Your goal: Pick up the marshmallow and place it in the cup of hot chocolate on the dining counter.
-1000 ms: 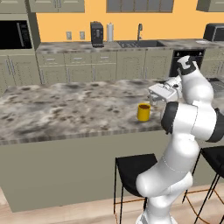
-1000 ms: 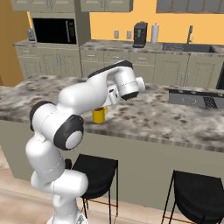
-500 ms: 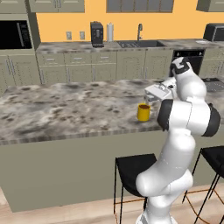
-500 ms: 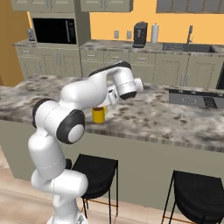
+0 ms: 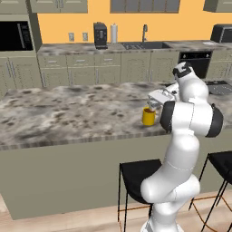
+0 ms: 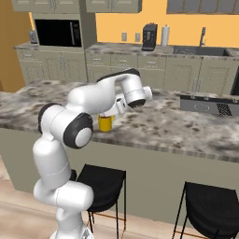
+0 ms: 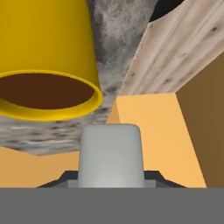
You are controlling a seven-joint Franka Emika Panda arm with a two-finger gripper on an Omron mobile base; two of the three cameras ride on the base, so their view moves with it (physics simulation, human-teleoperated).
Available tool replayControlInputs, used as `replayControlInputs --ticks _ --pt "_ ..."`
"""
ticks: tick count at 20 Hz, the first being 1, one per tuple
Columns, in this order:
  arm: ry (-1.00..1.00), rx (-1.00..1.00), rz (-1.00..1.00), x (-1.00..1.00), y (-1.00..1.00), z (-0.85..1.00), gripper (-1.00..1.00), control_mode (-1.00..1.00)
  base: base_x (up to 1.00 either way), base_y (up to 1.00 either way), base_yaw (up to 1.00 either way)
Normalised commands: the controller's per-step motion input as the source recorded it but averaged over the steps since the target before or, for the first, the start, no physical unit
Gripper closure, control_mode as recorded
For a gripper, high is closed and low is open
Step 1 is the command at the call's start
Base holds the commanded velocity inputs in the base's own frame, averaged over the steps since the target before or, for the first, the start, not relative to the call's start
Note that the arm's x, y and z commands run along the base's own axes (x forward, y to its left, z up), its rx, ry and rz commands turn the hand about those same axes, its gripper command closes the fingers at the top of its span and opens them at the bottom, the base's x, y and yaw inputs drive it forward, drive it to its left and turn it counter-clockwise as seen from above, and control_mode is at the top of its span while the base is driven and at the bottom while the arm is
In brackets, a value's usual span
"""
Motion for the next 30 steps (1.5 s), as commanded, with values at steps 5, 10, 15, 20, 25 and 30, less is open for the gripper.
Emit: replayControlInputs --ticks 5,10,15,20,25,30 --pt "0.0 0.0 0.0 0.15 0.0 -0.22 1.0 -1.0 0.0 0.0 0.0" --pt "0.0 0.0 0.0 0.08 0.0 -0.21 1.0 -1.0 0.0 0.0 0.0" --pt "-0.02 0.0 0.0 0.13 0.01 -0.08 1.0 -1.0 0.0 0.0 0.0" --pt "-0.02 0.0 0.0 0.33 0.08 -0.01 1.0 -1.0 0.0 0.0 0.0" --pt "0.0 0.0 0.0 0.29 0.0 -0.16 1.0 -1.0 0.0 0.0 0.0" --pt "0.0 0.0 0.0 0.01 -0.06 -0.29 1.0 -1.0 0.0 0.0 0.0"
